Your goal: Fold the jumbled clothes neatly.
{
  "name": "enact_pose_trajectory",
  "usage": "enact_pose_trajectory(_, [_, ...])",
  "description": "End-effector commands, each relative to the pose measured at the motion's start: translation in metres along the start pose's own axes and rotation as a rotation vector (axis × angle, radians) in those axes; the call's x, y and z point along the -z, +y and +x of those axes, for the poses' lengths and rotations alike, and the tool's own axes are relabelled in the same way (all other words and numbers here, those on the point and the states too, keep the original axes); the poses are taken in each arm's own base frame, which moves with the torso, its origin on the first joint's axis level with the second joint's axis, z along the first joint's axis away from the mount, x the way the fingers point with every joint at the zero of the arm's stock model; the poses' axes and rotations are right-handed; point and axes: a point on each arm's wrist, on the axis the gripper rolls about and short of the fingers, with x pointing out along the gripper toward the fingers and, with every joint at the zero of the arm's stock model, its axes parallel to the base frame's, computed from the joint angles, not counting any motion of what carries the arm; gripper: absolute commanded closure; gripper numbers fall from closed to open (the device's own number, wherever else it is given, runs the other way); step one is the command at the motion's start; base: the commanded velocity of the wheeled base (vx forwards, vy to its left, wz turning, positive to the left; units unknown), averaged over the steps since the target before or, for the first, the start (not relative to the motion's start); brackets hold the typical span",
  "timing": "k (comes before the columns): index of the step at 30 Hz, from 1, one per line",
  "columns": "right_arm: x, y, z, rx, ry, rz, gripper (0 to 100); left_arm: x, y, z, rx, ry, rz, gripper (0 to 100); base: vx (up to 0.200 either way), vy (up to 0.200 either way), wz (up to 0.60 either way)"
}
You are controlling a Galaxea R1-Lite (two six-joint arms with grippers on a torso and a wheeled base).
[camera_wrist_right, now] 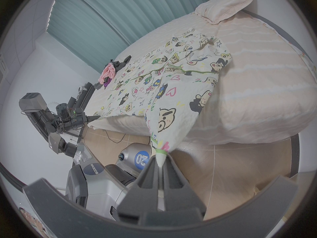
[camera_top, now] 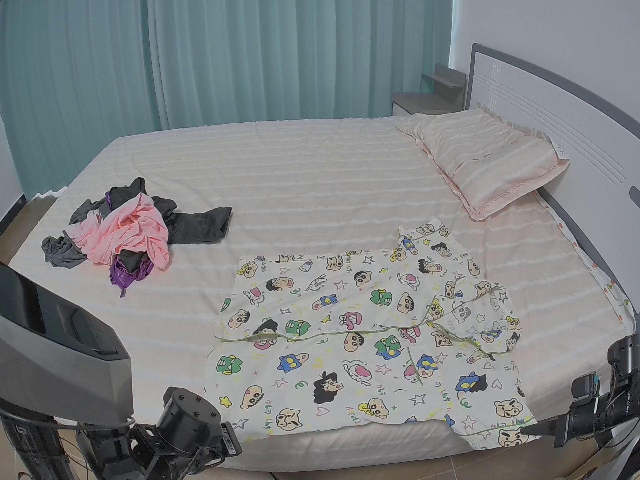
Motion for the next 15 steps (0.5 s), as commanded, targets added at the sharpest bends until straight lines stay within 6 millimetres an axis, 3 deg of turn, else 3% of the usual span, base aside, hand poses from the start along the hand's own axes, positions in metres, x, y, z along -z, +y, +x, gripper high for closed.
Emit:
enact_pose_trajectory(1, [0.006,0.002,-0.003,0.008,0.007,0.014,100,0.010,0.005,-0.003,-0.023,0.040,0.038,100,0.000,0.000,0.00])
enact_pose_trajectory(15, [0.018,0.008,-0.007,0.021,0.077,0.040,100,0.009,0.009,-0.015,-0.011,0.040,0.028,100,0.000,0.000,0.00])
